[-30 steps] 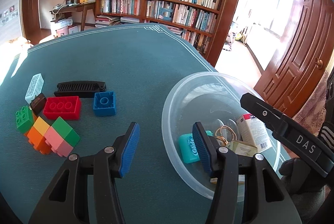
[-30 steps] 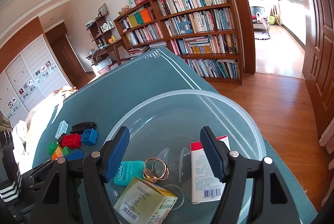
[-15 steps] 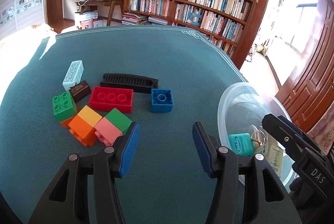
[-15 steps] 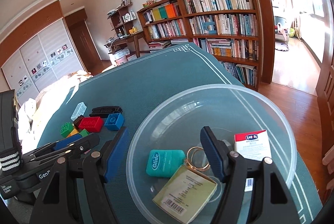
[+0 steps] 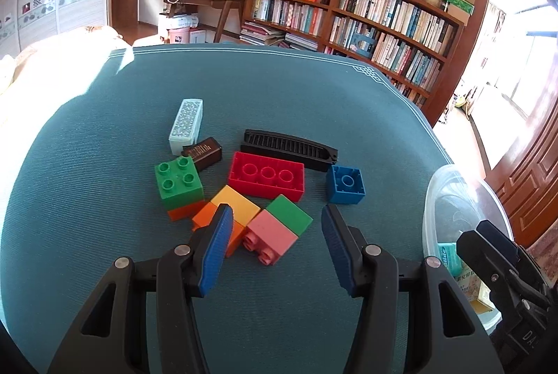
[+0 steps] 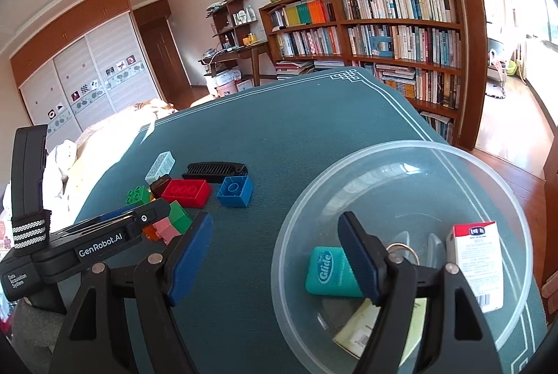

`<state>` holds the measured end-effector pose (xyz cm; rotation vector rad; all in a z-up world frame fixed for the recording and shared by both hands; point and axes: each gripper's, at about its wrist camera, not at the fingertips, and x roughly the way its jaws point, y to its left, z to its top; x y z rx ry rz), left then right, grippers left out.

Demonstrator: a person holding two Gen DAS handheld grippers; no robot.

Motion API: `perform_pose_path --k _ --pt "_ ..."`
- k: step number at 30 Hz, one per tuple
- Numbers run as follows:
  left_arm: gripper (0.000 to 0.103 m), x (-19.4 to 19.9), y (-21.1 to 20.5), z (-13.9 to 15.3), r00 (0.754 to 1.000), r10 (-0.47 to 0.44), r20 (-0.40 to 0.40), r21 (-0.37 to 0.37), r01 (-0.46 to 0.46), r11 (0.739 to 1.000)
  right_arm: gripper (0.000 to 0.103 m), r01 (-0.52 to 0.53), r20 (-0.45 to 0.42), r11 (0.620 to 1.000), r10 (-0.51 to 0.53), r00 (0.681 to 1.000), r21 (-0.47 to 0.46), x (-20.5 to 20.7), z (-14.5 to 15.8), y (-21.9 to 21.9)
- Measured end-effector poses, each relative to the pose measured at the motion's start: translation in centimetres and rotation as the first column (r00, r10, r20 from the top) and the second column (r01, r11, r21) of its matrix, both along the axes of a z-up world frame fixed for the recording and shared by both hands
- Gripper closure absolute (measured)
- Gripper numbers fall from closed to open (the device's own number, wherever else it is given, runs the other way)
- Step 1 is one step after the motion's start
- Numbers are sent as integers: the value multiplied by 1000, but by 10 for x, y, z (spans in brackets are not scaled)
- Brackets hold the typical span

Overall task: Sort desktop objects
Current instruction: 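Grasp the green-and-orange block stack with the left gripper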

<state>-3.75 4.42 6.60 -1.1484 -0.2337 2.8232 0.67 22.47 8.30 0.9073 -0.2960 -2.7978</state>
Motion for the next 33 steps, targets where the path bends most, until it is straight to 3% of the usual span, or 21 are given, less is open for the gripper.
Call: perform_pose_path --k 5,12,29,31,33 --pt "47 -3 -21 4 998 56 -17 8 -55 998 25 -32 -2 999 32 999 4 -5 3 -13" --pt "47 -15 -40 7 989 136 -50 -43 -139 989 25 -72 5 997 72 997 17 -11 4 -32" --pt "47 -45 -57 -31 988 155 29 -43 -153 987 25 -160 63 986 158 986 40 -30 -13 -68" --pt "61 -45 -58 -32 990 141 28 -31 -140 990 25 -175 70 984 172 983 40 -31 -16 -72" --pt "64 -42 -59 -33 989 146 24 -43 -145 989 25 -196 79 980 192 978 37 -33 -19 -76"
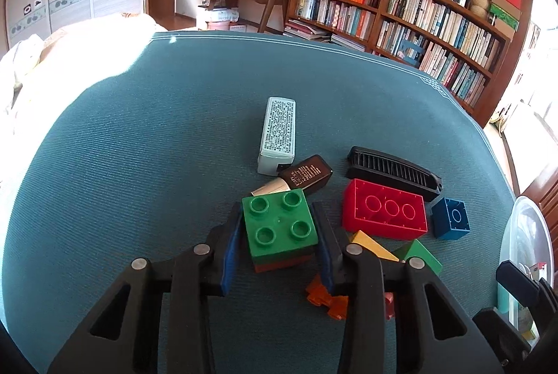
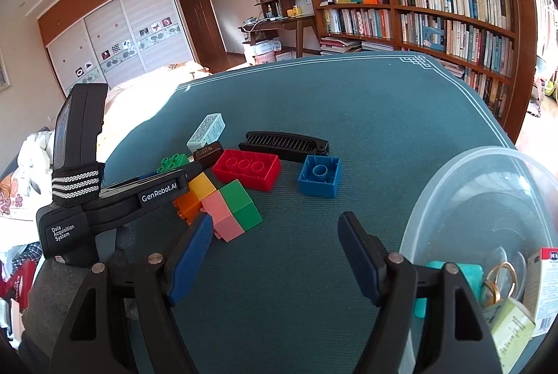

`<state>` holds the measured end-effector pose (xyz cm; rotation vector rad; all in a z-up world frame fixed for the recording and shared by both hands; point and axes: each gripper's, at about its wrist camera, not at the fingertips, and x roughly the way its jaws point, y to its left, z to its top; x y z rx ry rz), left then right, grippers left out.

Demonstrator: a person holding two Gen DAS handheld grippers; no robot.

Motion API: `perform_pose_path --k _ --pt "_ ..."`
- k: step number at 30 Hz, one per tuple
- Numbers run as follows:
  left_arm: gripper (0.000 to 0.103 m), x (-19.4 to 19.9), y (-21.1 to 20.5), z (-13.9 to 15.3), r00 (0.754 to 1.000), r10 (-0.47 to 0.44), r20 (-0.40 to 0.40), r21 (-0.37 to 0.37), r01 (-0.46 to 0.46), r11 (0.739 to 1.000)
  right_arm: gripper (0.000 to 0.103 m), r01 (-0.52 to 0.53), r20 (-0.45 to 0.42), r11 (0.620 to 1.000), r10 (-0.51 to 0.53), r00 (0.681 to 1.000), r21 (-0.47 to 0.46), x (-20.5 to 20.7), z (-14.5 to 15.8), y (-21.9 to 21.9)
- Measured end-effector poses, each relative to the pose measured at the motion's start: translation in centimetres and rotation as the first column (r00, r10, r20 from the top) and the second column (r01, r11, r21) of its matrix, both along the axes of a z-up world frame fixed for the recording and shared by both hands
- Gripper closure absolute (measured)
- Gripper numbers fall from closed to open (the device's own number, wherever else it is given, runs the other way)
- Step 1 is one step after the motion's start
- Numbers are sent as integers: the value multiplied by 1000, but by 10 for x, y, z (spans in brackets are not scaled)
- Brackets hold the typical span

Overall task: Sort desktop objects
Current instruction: 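Grasp the green-and-orange block stack with the left gripper, then grasp the pink-and-green block pair with the right gripper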

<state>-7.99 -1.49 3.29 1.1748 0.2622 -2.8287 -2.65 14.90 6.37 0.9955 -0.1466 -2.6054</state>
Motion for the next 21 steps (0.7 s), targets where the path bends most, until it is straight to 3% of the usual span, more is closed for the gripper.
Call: perform_pose_path --k 7,12,14,21 --pt "65 9 -6 -2 1000 15 -10 -1 -15 1000 25 -98 61 995 98 993 -8 -18 -15 -19" --pt "65 13 -9 -4 1000 22 -16 -9 -22 1000 26 -123 77 992 120 990 40 -29 -27 -33" --pt "65 12 -10 -5 1000 22 -16 -11 -22 1000 33 -139 93 989 134 987 49 -33 -30 -37" --pt "65 14 -13 -9 1000 24 -4 -13 -24 1000 37 -154 91 985 147 985 74 -38 -31 -46"
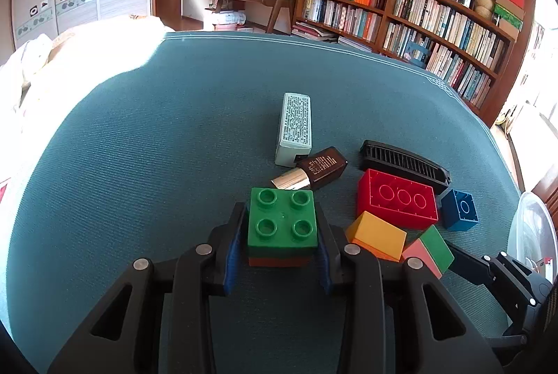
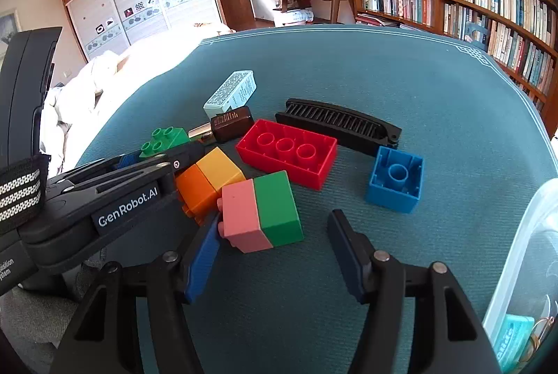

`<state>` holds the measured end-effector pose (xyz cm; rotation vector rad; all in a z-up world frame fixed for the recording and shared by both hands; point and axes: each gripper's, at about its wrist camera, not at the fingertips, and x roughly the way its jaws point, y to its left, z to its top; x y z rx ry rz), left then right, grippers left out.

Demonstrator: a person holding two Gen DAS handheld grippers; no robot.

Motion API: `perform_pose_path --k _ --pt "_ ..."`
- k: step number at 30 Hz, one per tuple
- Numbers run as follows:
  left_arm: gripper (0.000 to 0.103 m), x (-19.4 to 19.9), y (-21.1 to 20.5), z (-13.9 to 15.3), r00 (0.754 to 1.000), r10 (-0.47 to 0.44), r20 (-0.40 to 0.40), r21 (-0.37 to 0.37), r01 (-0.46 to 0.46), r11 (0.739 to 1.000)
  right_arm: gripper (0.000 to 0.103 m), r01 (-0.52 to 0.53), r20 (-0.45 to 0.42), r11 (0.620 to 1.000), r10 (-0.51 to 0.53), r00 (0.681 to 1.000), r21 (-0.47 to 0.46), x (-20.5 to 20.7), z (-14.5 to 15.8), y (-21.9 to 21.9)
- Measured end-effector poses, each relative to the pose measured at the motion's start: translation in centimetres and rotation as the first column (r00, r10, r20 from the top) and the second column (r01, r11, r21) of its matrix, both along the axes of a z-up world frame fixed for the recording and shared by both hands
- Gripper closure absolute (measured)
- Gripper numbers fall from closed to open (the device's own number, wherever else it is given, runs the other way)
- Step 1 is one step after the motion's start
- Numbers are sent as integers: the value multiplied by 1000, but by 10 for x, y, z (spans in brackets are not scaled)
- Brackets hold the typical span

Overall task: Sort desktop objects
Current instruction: 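Grasp the pink-and-green block pair with the right gripper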

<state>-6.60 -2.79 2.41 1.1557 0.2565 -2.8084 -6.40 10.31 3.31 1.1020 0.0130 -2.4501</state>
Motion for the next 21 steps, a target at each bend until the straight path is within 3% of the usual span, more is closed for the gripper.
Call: perform_pose_path --k 3,7,21 --pt "65 -1 0 1 1000 2 -1 -2 -2 1000 39 -3 -1 1000 3 1000 2 -2 0 -1" --pt "65 -2 0 2 1000 3 -2 -5 -3 1000 53 -5 -2 1000 5 1000 -14 0 0 1" --pt "67 2 -1 4 999 14 -29 -3 -14 1000 54 44 -17 990 -46 999 -131 27 14 24"
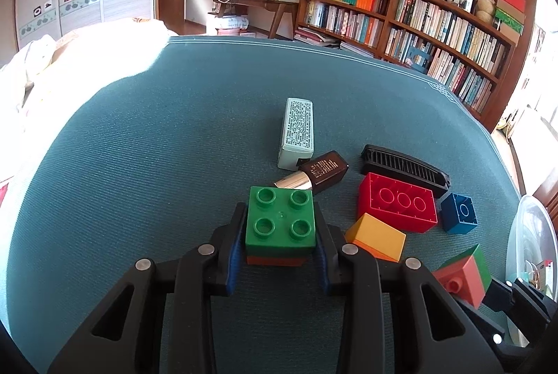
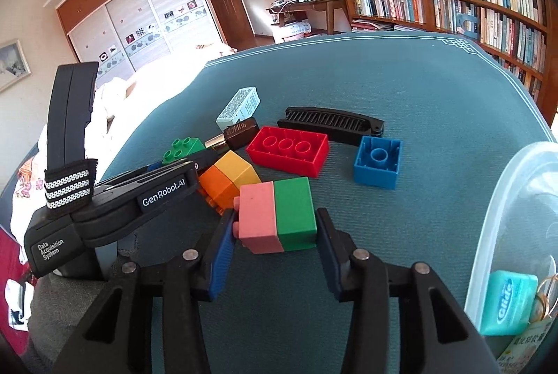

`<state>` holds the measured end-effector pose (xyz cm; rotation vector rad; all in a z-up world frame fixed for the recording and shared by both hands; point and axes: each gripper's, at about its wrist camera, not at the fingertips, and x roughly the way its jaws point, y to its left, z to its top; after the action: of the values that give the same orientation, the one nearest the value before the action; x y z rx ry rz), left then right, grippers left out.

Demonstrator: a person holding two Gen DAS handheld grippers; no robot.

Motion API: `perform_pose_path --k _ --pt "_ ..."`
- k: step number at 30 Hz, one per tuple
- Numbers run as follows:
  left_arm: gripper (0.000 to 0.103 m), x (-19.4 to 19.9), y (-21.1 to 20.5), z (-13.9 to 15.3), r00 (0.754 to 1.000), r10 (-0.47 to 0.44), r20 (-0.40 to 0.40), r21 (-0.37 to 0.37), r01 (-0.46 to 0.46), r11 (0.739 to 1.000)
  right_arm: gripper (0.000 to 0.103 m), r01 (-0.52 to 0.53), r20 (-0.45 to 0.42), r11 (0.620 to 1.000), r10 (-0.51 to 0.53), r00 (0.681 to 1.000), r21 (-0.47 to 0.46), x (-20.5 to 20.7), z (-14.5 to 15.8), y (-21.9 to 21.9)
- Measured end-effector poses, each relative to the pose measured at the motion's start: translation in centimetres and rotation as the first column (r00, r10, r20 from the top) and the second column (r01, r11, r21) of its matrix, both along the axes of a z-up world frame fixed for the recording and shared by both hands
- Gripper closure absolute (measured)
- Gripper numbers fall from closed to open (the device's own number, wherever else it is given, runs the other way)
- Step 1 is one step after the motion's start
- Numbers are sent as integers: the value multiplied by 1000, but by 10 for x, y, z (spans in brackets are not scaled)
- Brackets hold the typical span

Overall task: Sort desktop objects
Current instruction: 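Grasp the pink-and-green block pair with the right gripper, then release pink-green blocks into bowl with right gripper while left gripper carries its blocks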

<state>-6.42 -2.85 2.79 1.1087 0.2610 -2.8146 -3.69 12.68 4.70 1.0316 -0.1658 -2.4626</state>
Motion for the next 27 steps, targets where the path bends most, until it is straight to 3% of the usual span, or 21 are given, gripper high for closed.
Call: perform_pose_path --k 15,27 --pt "68 10 13 19 998 2 -62 -23 -4 1000 54 181 -105 983 -181 978 -10 22 31 54" --pt "68 18 63 34 989 -135 -60 -50 132 990 54 368 -72 930 -367 928 12 27 29 127"
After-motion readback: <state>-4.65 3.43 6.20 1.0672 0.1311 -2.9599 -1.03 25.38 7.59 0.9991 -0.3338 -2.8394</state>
